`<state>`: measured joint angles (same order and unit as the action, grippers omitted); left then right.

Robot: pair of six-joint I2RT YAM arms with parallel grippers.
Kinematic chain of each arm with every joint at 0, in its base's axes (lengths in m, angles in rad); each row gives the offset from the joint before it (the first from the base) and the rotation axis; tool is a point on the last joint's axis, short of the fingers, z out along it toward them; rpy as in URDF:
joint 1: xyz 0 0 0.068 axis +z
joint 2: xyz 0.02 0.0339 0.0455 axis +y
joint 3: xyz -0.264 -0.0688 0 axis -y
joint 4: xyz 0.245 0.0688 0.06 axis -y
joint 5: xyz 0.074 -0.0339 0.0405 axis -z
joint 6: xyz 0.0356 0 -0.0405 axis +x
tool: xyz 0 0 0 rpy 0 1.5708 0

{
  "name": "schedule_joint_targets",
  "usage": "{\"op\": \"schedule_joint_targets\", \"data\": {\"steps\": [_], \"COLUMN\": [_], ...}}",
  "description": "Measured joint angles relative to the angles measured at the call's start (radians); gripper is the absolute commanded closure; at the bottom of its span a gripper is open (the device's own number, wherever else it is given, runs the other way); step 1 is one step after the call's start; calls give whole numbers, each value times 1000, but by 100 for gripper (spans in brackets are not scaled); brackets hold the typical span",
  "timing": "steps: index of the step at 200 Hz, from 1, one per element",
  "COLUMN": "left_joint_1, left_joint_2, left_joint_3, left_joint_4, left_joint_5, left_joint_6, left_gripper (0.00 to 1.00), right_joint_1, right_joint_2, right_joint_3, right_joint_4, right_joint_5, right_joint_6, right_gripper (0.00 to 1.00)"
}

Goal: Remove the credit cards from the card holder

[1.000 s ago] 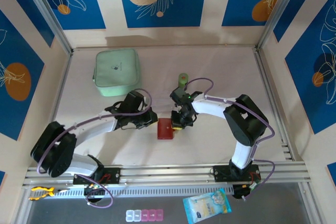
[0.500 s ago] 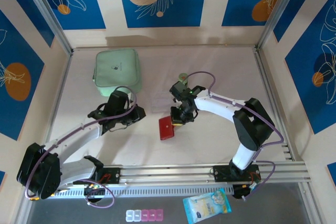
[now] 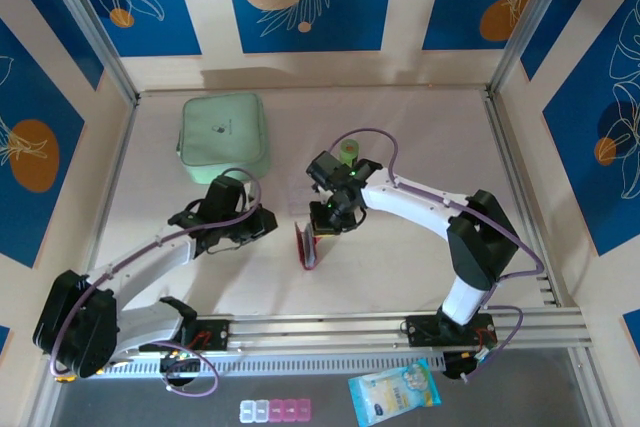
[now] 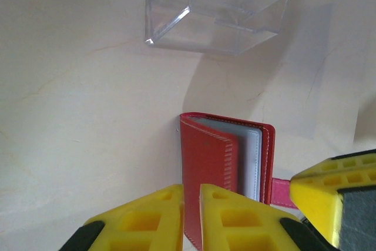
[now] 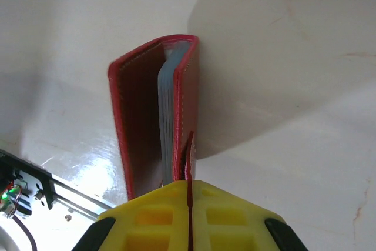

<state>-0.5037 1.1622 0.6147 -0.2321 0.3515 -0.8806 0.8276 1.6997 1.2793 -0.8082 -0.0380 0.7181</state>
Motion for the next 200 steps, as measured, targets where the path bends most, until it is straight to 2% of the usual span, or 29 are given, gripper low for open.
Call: {"op": "schedule_joint_targets", "data": {"steps": [115, 200], "left_joint_1": [1, -8], "left_joint_2": [110, 167], "left_joint_3": [-21, -56], "left_joint_4": [39, 75], "left_joint_5": [86, 93], "left_joint_6": [0, 0], "left_gripper": [87, 100], "right_joint_1": [16, -12], "right_joint_2": [0, 0], "right_joint_3": [6, -51], "right_joint_4": [-1, -22], "right_joint_5": [0, 51], "right_joint_6": [23, 22], "right_gripper": [95, 95]}}
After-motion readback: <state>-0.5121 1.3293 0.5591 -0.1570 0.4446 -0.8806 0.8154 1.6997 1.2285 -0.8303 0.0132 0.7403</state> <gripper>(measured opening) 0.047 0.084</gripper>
